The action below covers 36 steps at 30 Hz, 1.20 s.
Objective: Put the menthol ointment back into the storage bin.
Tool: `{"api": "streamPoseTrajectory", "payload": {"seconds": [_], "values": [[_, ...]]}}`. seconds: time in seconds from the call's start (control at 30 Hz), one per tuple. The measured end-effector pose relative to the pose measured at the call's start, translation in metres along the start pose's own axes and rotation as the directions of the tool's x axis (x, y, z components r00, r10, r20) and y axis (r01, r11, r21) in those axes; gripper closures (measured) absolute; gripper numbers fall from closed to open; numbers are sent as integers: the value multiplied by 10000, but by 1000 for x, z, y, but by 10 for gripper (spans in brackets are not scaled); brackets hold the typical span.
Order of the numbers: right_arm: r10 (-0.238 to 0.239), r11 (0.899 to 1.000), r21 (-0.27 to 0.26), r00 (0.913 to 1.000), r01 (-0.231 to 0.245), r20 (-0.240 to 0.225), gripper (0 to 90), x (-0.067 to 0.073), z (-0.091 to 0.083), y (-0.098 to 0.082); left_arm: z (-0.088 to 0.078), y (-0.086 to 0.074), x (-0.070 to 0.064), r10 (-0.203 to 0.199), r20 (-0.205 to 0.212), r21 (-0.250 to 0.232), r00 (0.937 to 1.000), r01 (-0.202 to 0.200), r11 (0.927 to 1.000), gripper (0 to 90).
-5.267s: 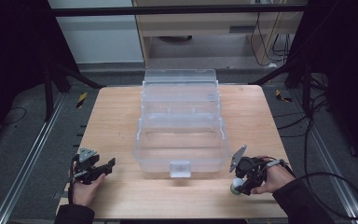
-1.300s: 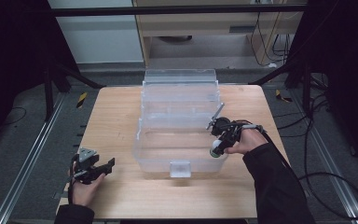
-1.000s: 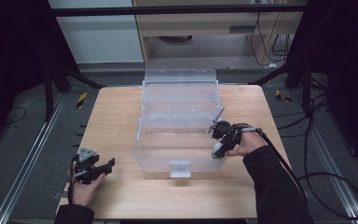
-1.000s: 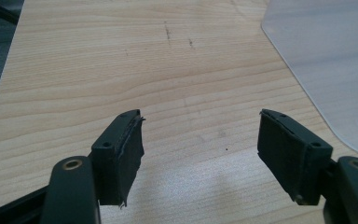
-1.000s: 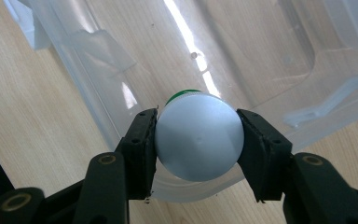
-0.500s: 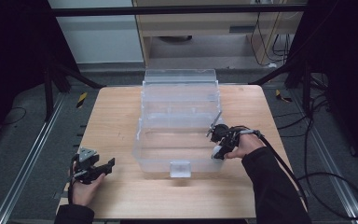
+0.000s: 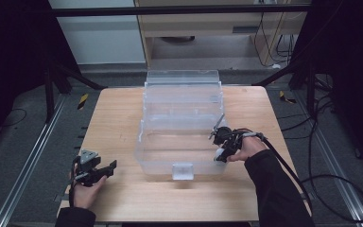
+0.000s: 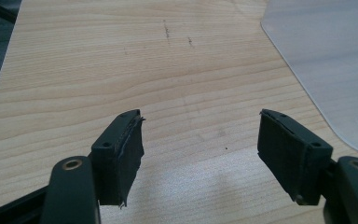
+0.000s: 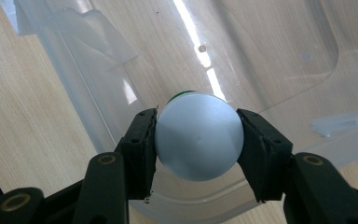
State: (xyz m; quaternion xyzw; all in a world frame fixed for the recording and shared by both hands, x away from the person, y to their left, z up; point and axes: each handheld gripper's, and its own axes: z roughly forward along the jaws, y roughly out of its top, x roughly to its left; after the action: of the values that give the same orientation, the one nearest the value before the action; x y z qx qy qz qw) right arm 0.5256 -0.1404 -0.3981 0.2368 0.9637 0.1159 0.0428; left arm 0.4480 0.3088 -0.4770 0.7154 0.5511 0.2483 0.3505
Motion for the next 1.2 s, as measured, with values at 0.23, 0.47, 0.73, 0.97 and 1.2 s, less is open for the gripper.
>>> {"api": "streamPoseTrajectory", "payload": {"seconds": [0.23, 0.47, 0.73, 0.97, 1.2], "values": [[-15, 10000, 0, 10000, 15, -20, 499, 0, 0, 0, 0, 0, 0, 4, -3, -7, 10000, -4, 10000, 305], [43, 10000, 16, 10000, -43, -43, 498, 0, 1, 1, 0, 0, 0, 8, -3, -8, 10000, -8, 10000, 305], [-18, 10000, 30, 10000, 18, -47, 497, -1, 1, 1, 0, 0, 0, 20, -2, -14, 10000, -20, 10000, 305], [41, 10000, 43, 10000, -40, -53, 495, -1, 2, 1, 0, 0, 0, 26, -3, -17, 10000, -26, 10000, 305], [91, 9999, -54, 9999, -91, -64, 473, -1, 0, 0, 0, 0, 0, 22, 1, -31, 10000, -22, 10000, 305]]}}
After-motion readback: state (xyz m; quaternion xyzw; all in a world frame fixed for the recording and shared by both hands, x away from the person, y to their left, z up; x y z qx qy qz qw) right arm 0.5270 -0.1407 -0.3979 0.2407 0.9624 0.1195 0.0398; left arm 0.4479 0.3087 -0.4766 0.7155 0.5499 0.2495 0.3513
